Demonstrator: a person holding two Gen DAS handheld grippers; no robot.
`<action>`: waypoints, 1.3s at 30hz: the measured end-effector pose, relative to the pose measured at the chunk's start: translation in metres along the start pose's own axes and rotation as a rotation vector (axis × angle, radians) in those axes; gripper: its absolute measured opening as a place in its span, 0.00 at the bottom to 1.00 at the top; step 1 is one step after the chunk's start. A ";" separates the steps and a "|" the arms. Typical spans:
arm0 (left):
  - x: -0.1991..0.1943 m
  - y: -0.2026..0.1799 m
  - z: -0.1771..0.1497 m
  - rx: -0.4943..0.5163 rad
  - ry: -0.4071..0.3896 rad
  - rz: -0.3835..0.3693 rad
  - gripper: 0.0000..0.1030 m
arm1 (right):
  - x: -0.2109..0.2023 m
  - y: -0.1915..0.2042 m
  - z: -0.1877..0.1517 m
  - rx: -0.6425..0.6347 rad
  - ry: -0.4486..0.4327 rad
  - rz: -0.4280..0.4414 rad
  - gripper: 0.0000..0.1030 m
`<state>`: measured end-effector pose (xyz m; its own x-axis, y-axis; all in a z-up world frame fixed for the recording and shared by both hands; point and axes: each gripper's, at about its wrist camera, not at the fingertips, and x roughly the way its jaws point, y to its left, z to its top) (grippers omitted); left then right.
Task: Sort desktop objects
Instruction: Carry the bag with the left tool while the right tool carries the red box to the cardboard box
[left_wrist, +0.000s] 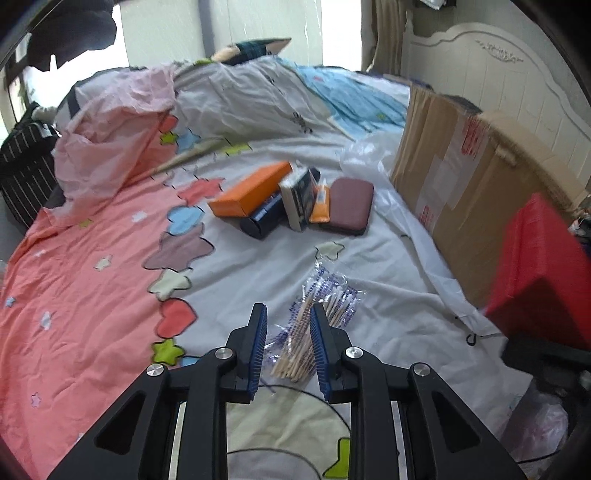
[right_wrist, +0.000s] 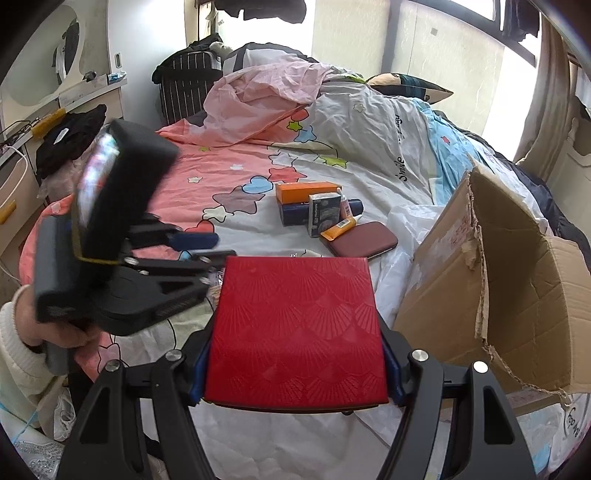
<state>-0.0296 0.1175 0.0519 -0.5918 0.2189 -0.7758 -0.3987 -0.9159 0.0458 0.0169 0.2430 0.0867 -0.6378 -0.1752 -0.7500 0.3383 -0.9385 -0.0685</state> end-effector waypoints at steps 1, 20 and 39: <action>-0.006 0.002 0.000 0.001 -0.008 0.003 0.24 | -0.001 0.001 0.000 0.002 -0.002 0.000 0.65; -0.013 -0.001 -0.020 0.041 0.001 0.026 0.24 | 0.011 0.002 -0.013 0.066 0.028 0.131 0.65; 0.065 -0.027 -0.027 0.151 0.064 0.076 0.78 | 0.046 -0.020 -0.030 0.151 0.082 0.205 0.65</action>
